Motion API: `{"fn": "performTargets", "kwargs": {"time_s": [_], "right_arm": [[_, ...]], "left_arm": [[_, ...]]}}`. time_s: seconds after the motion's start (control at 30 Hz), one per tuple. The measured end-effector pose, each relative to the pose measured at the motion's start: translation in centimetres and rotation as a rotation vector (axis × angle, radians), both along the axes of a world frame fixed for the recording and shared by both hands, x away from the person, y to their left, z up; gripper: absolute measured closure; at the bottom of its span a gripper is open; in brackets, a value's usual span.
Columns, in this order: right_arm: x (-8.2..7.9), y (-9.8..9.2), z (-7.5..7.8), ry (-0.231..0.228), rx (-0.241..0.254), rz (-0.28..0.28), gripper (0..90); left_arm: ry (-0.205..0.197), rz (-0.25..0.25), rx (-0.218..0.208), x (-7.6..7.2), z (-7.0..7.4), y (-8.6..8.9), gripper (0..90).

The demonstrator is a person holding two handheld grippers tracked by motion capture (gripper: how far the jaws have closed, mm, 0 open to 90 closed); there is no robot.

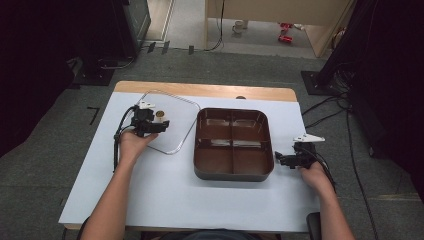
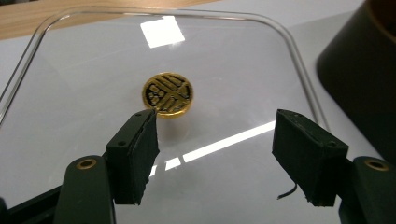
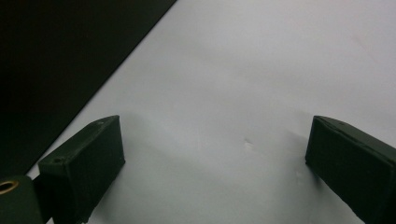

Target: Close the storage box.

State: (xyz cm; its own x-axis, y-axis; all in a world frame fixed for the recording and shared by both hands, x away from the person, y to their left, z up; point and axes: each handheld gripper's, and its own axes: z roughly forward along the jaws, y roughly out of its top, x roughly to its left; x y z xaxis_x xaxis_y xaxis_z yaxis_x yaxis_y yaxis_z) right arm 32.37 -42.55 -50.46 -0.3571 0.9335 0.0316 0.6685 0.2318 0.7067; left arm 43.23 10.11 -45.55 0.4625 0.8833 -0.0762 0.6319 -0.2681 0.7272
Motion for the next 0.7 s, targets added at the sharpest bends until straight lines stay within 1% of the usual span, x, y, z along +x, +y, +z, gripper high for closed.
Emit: {"fn": "performTargets", "kwargs": {"time_s": [0.1, 0.13, 0.17, 0.23, 0.33, 0.37, 0.4, 0.43, 0.47, 0.5, 0.53, 0.57, 0.6, 0.67, 0.7], "right_arm": [[0.0, 0.0, 0.0, -0.001, -0.001, 0.000, 3.9], [0.0, 0.0, 0.0, -0.001, -0.001, 0.000, 3.9], [0.0, 0.0, 0.0, 0.000, 0.000, 0.000, 3.9], [0.0, 0.0, 0.0, 0.000, -0.001, 0.000, 3.8], [0.0, 0.0, 0.0, 0.000, -0.001, 0.000, 3.9], [0.0, 0.0, 0.0, 0.000, -0.001, 0.000, 3.9], [0.0, 0.0, 0.0, 0.000, -0.001, 0.000, 3.9], [0.0, 0.0, 0.0, 0.000, -0.001, 0.000, 3.9], [0.0, 0.0, 0.0, 0.000, -0.001, -0.001, 3.9], [0.0, 0.0, 0.0, 0.000, -0.002, 0.000, 3.9], [0.0, 0.0, 0.0, 0.000, -0.002, 0.000, 3.9], [0.0, 0.0, 0.0, 0.000, -0.002, 0.000, 3.9], [0.0, 0.0, 0.0, 0.000, -0.002, 0.000, 3.9], [0.0, 0.0, 0.0, 0.000, -0.002, 0.000, 3.9], [0.0, 0.0, 0.0, 0.000, -0.002, 0.000, 3.9]], "left_arm": [[0.002, 0.016, 0.006, 0.9, -0.5, 0.0, 32.0], [-0.004, 0.020, 0.010, 1.2, -0.6, 0.0, 32.0], [-0.008, 0.027, 0.013, 1.6, -0.8, 0.0, 34.2], [-0.004, 0.034, 0.028, 2.1, -1.1, 0.0, 34.8], [-0.002, 0.051, 0.023, 2.7, -1.6, -0.1, 38.0], [-0.006, 0.061, 0.029, 3.0, -2.0, -0.2, 40.8], [-0.006, 0.061, 0.029, 3.0, -2.0, -0.2, 42.0], [-0.010, 0.066, 0.031, 3.2, -2.2, -0.3, 42.0], [-0.015, 0.069, 0.035, 3.3, -2.5, -0.3, 43.8], [-0.017, 0.069, 0.040, 3.4, -2.6, -0.3, 49.6], [-0.025, 0.071, 0.043, 3.5, -2.7, -0.4, 49.6], [-0.033, 0.071, 0.036, 3.5, -2.7, -0.3, 57.7], [-0.033, 0.071, 0.036, 3.5, -2.7, -0.3, 58.1], [-0.025, 0.074, 0.021, 3.5, -2.7, -0.2, 58.7], [-0.023, 0.077, 0.024, 3.5, -2.6, -0.2, 58.8]]}}
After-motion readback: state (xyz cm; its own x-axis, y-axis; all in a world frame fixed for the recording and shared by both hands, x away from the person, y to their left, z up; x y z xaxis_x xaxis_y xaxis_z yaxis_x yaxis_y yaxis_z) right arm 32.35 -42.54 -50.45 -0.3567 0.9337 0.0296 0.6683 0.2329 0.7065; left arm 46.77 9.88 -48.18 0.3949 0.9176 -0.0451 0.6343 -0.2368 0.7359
